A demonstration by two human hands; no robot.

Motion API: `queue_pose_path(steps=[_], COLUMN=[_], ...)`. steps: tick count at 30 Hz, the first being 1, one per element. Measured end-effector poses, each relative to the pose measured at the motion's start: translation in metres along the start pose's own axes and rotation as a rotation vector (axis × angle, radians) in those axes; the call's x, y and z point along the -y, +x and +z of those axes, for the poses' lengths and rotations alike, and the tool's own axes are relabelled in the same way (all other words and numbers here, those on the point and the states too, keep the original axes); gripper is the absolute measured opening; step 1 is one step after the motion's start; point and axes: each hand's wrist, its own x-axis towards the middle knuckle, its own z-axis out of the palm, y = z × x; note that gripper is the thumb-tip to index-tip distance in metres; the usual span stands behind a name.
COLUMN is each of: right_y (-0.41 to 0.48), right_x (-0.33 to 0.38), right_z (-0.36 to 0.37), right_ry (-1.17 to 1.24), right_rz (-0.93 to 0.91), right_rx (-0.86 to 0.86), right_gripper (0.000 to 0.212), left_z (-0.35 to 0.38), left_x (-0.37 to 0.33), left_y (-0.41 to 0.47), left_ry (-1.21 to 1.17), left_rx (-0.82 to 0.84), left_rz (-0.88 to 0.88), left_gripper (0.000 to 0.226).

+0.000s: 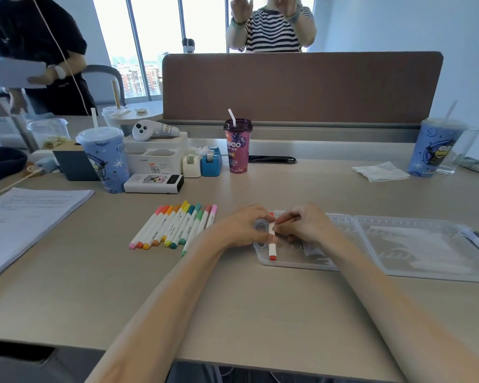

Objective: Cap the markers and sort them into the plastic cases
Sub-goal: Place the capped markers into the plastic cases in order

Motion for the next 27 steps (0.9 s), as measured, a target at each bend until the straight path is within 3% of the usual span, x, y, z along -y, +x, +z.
queue_pose_path(steps=[3, 9, 17, 20, 23, 27], right_y=[0.004, 0.007, 0.011, 0.009, 0.009, 0.009], right_x=[0.000, 0.018, 0.050, 0.052, 0.053, 0.049], right_z=[0.002, 0.011, 0.063, 0.076, 0.083, 0.083], right_ry=[-0.036, -0.410, -0.377, -0.376, -0.347, -0.290], right_rz=[-0.011, -0.227, -0.343, -0.382, -0.396, -0.408], right_rx=[-0.030, -0.190, -0.106, -0.112, -0.126, -0.144], right_gripper=[0.009, 0.012, 0.018, 0.019, 0.022, 0.022], left_z=[0.007, 0.007, -0.031, -0.043, -0.049, -0.054], left_x=[0.001, 0.015, 0.051, 0.075, 0.102, 0.118], left_y=[-0.009, -0.036, -0.086, -0.098, -0.102, -0.099], left_ry=[-0.036, -0.053, 0.024, 0.203, 0.333, 0.325], left_rx=[-0.076, -0.328, -0.494, -0.567, -0.558, -0.508], left_rz=[-0.023, -0.070, -0.322, -0.452, -0.557, -0.622], left_gripper=[0.047, 0.028, 0.026, 0.027, 0.027, 0.026])
